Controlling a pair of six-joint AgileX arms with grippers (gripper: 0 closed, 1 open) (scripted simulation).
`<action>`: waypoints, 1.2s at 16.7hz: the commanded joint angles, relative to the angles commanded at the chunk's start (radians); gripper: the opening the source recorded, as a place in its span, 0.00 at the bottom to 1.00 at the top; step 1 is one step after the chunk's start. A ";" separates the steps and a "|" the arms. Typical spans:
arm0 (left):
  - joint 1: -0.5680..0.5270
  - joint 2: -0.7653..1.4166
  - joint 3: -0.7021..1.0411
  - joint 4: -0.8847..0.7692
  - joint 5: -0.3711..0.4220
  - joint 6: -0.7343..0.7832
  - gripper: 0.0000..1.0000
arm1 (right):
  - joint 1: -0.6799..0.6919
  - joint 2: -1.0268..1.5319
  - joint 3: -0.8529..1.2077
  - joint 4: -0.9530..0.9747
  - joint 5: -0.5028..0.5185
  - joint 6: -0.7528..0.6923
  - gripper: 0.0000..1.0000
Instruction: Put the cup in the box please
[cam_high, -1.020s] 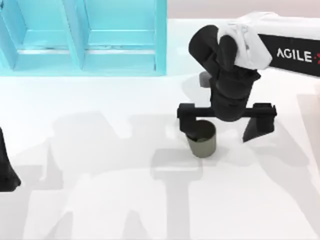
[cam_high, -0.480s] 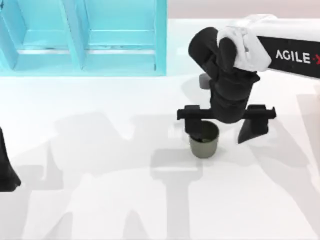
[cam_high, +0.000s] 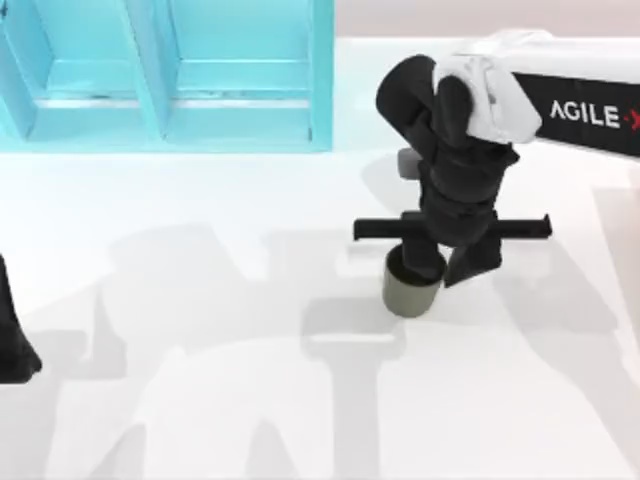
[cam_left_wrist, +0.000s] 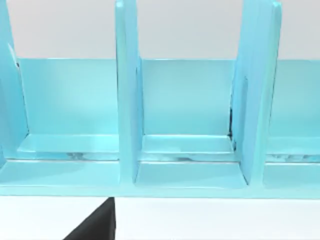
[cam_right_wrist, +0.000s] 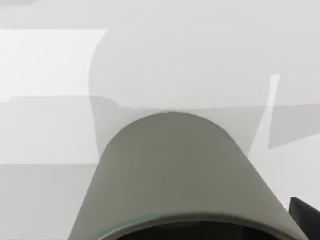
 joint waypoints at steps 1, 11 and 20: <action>0.000 0.000 0.000 0.000 0.000 0.000 1.00 | 0.000 0.000 0.000 0.000 0.000 0.000 0.00; 0.000 0.000 0.000 0.000 0.000 0.000 1.00 | -0.016 -0.008 0.006 -0.001 0.005 -0.004 0.00; 0.000 0.000 0.000 0.000 0.000 0.000 1.00 | -0.565 -0.186 0.101 -0.121 0.085 -0.498 0.00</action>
